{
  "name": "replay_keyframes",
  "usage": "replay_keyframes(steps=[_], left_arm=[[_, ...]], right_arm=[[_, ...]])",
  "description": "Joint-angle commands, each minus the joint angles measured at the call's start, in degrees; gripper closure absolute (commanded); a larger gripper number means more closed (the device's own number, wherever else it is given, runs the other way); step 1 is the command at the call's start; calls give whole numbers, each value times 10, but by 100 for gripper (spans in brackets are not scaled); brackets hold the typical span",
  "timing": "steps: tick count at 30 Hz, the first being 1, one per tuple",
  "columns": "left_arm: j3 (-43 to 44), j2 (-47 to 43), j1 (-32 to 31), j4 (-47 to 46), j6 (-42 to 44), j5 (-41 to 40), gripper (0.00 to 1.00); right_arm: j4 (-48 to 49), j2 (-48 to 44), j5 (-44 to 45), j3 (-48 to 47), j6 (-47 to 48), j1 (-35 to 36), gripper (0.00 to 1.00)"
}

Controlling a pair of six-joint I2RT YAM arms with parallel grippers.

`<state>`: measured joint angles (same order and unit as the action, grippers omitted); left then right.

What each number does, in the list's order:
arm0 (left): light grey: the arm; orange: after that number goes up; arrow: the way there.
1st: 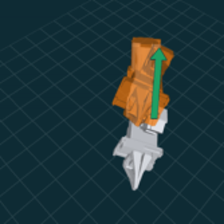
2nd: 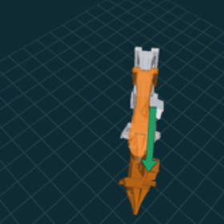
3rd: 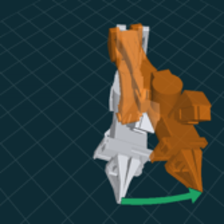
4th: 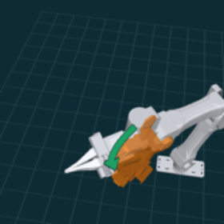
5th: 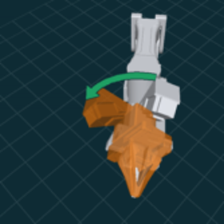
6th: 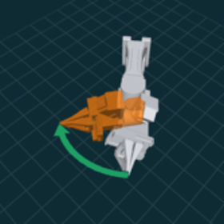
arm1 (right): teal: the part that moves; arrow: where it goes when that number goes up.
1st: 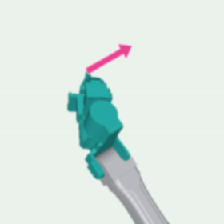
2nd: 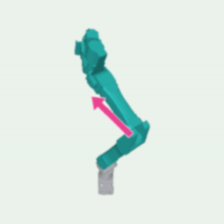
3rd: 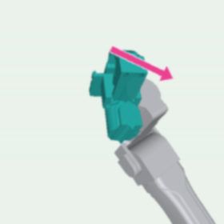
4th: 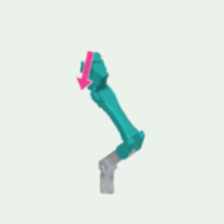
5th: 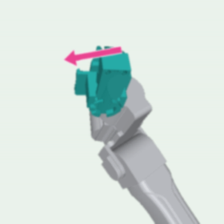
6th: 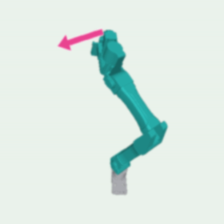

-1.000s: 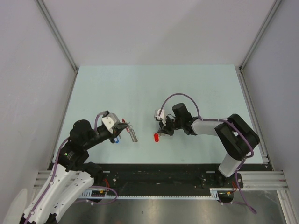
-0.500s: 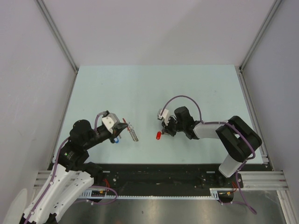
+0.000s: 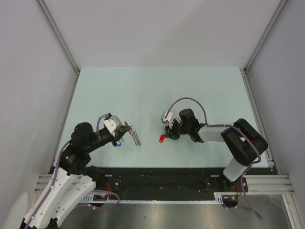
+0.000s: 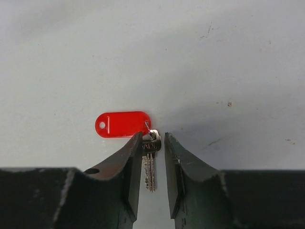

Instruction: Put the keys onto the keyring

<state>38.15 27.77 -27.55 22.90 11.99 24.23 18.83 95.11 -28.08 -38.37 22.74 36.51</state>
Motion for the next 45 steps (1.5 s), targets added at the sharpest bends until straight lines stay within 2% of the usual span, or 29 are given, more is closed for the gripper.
replay_keyframes(steps=[1, 8, 21, 27, 36, 45], left_arm=[[3, 4, 5, -19, 1, 12, 100], [2, 6, 6, -17, 1, 13, 100], [3, 11, 5, -16, 2, 13, 100], [3, 11, 6, -16, 2, 13, 100], [3, 11, 5, -16, 2, 13, 100], [3, 18, 6, -16, 4, 21, 100]], right_arm=[[30, -12, -56, 1, 21, -20, 69], [28, 1, -100, -5, 41, -26, 68], [3, 41, -112, -35, 63, -29, 69], [-4, 40, -113, -36, 65, -30, 76], [-7, 36, -115, -36, 64, -32, 100], [-29, -15, -95, -35, 38, -29, 100]])
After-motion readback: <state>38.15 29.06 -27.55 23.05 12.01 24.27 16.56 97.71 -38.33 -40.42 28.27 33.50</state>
